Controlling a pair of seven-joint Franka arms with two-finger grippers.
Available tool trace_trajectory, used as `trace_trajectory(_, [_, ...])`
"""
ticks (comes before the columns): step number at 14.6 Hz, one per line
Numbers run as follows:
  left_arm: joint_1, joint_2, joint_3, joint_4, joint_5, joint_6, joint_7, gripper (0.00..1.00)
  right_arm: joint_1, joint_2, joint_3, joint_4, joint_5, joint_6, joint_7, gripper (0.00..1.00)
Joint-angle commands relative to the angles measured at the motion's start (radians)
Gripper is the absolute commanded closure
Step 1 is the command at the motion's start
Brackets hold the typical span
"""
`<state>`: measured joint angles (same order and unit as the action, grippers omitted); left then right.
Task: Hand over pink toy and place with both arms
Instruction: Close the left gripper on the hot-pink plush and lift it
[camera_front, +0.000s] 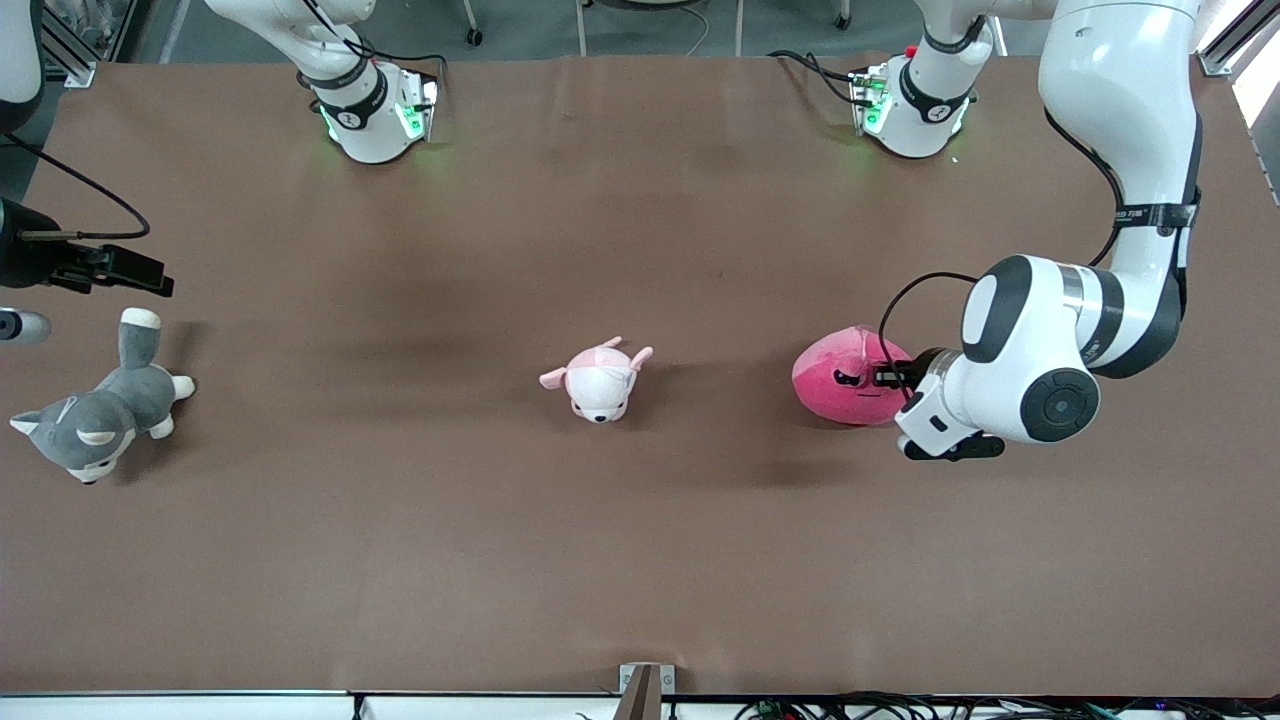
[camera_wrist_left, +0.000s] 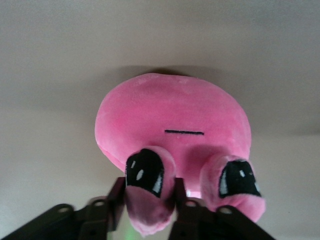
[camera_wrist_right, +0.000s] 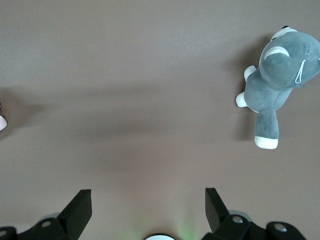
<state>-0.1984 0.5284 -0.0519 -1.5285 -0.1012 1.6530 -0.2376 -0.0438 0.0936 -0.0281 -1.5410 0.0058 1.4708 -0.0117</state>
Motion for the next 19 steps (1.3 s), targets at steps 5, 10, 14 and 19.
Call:
trace_trajectory(5, [0.011, -0.033, -0.003, -0.001, 0.015, -0.01, -0.011, 1.0, -0.01, 0.002, 0.004, 0.007, -0.018, -0.004, -0.004, 0.0])
trace_trajectory(10, [-0.01, -0.094, -0.008, 0.095, -0.073, -0.103, -0.067, 1.0, -0.001, 0.002, 0.002, 0.007, -0.02, -0.004, 0.006, 0.0])
trace_trajectory(14, [-0.058, -0.094, -0.067, 0.198, -0.114, -0.183, -0.228, 1.0, -0.011, 0.003, 0.004, 0.002, -0.007, -0.003, 0.009, 0.0])
trace_trajectory(19, [-0.081, -0.12, -0.242, 0.26, -0.112, -0.21, -0.52, 1.0, 0.001, 0.003, 0.004, 0.001, -0.006, -0.001, 0.012, 0.0])
